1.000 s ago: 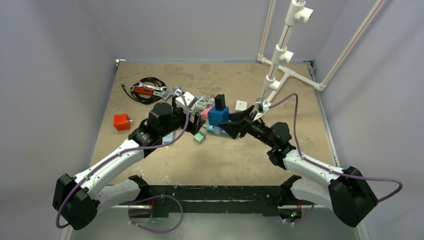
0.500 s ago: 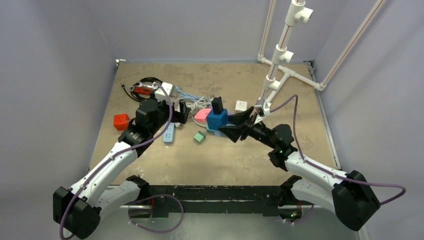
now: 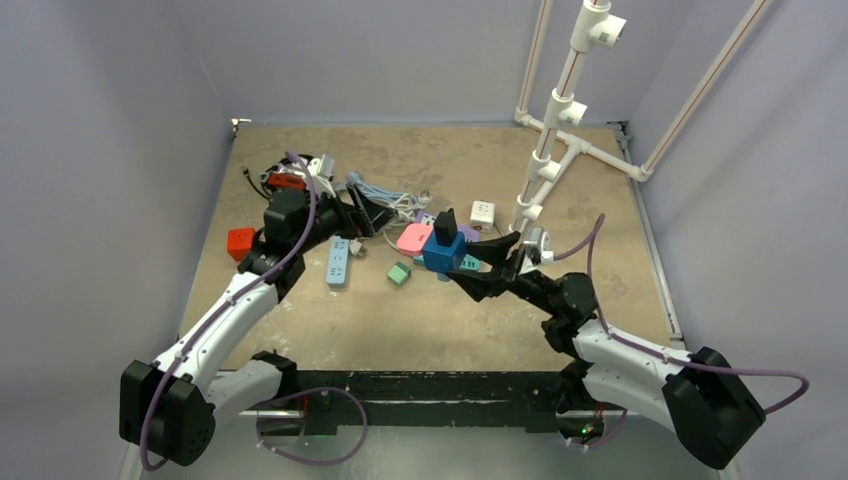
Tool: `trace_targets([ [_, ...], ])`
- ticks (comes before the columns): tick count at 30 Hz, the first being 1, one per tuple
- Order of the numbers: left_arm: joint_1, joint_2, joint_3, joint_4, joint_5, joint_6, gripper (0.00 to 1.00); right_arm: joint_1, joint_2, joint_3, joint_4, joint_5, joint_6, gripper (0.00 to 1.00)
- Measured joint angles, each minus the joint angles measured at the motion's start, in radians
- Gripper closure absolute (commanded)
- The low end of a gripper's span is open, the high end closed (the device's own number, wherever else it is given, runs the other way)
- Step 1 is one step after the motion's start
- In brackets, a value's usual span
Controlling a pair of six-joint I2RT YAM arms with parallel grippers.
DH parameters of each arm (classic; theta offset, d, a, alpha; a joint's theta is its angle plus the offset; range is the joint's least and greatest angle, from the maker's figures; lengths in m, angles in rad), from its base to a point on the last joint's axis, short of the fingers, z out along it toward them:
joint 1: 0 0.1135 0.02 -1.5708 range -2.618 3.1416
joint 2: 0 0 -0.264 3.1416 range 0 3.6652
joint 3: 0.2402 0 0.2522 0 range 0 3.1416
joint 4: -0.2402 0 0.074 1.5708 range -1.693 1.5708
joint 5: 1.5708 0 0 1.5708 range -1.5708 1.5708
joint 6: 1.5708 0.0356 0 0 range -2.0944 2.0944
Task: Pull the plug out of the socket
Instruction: Remove the plug from the socket.
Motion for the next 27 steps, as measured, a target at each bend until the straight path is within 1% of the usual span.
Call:
trace_targets([
  [6, 0.0, -0.003, -0.058, 0.095, 0.112, -0.237, 0.13, 0.04, 0.007, -0.03, 0.108, 0.0, -0.047, 1.0],
  [10, 0.0, -0.02, -0.103, 0.148, 0.156, -0.363, 0.13, 0.079, 0.011, -0.037, 0.15, 0.005, -0.085, 1.0],
  [12, 0.0, -0.025, -0.117, 0.172, 0.174, -0.417, 0.14, 0.106, 0.011, -0.041, 0.164, 0.019, -0.114, 1.0],
  [16, -0.002, -0.04, -0.154, 0.22, 0.203, -0.509, 0.22, 0.15, 0.013, -0.046, 0.174, 0.054, -0.16, 1.0],
  [21, -0.033, -0.059, -0.163, 0.243, 0.209, -0.571, 0.36, 0.159, 0.035, -0.046, 0.196, 0.077, -0.189, 1.0],
  [24, -0.069, -0.066, -0.163, 0.266, 0.212, -0.595, 0.38, 0.159, 0.05, -0.046, 0.197, 0.086, -0.199, 1.0],
  [27, -0.116, -0.067, -0.163, 0.28, 0.213, -0.612, 0.43, 0.159, 0.061, -0.047, 0.201, 0.092, -0.204, 1.0],
])
